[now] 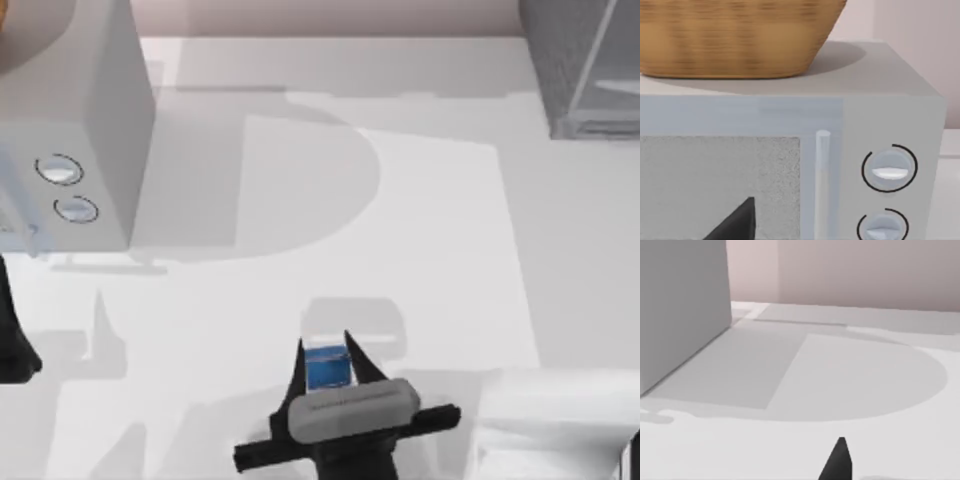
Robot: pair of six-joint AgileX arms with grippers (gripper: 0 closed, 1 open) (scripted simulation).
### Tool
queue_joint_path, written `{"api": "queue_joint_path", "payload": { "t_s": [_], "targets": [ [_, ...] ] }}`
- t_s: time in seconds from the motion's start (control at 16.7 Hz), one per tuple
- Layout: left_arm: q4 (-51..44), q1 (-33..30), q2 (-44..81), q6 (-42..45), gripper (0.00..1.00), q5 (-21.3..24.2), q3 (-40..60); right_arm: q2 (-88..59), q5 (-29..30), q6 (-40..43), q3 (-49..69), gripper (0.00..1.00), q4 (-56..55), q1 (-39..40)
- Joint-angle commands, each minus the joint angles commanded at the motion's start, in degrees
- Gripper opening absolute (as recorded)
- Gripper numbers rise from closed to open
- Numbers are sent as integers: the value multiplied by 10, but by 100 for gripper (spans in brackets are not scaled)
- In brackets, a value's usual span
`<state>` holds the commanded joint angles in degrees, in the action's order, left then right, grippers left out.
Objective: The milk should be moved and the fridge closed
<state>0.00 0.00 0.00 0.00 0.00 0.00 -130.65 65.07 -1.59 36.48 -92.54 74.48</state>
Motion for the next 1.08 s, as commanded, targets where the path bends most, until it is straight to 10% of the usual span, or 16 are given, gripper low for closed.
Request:
{"api": "queue_joint_path", "payload": {
  "t_s": [0.6, 1.08],
  "targets": [
    [0, 0, 0, 0, 100, 0, 0, 42, -34, -5, -8, 0, 26, -35],
    [0, 0, 0, 0, 100, 0, 0, 206, -300, 1, -79, 0, 152, -365]
  ]
}}
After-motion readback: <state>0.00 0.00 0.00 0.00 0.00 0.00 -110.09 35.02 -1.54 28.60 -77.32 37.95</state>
